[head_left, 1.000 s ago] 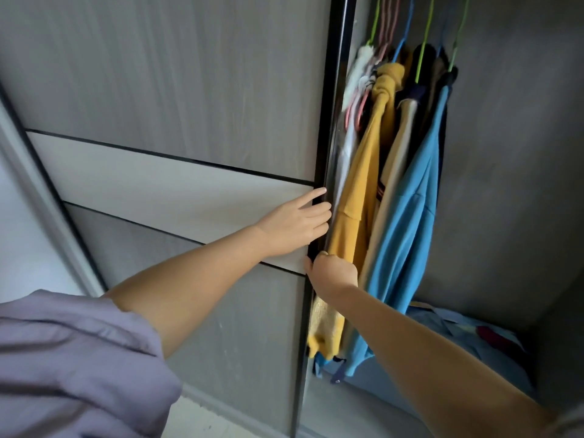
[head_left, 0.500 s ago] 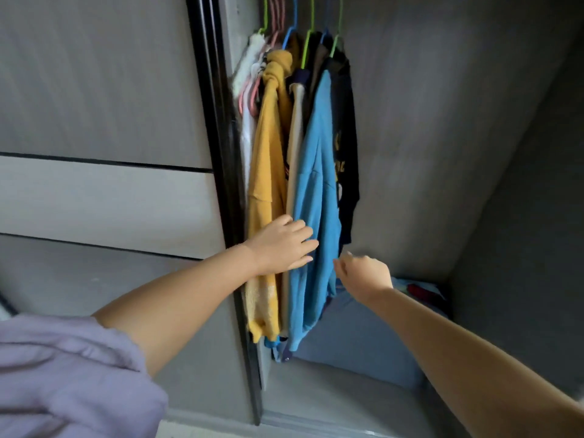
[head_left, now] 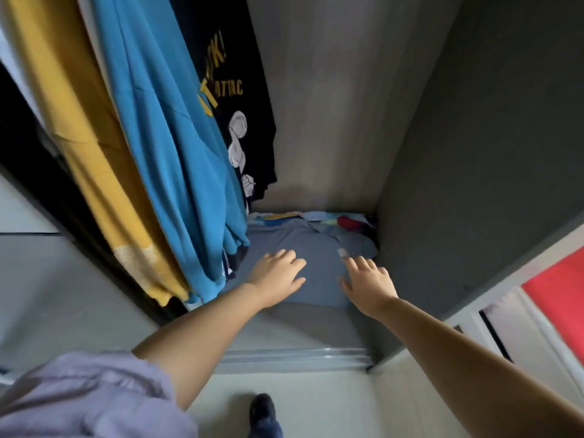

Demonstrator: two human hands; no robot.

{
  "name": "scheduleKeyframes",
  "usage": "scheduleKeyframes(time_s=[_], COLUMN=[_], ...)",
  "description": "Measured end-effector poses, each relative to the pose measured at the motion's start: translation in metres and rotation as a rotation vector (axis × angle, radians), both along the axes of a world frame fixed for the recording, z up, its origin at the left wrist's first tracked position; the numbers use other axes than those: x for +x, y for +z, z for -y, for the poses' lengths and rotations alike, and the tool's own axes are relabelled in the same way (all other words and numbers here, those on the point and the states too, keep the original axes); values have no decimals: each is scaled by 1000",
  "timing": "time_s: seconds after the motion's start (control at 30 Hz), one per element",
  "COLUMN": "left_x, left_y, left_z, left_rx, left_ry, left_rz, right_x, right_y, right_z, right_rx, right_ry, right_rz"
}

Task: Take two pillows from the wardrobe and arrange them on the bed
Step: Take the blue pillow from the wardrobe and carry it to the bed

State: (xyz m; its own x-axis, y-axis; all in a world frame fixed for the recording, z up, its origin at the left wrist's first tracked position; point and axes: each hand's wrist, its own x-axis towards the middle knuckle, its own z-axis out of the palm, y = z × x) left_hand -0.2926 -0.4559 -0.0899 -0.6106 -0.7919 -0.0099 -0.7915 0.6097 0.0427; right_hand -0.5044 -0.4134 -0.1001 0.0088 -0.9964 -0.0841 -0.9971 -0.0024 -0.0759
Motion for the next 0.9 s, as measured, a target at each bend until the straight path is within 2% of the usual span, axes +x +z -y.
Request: scheduleKeyframes(time_s=[0.13,0.3,0.47,0.63,0.7,0.83,0.9], left_x=[-19,-36,-53,-66,-66,-61,-62], left_y=[-23,-59,-104,-184,-232,-307,-330], left_z=[47,122,190,239,253,292,316], left_rx=[63,155,232,312,339,216,131], left_ry=[35,56,93,190,230,278,247], left_rz=[-18,9,71,93,78,52,41], right_x=[-9,-25,-50,-70,-71,-71,-76], right_y=[-24,-56,-99,-169,-211,-284,-315], right_z=[44,115,170,241,270,329,362], right_rx=[83,149,179,233,203,90,68], right_ry=[-16,-56,-121,-100,-10,97,141], right_rz=[35,116,118,99,84,-12,42])
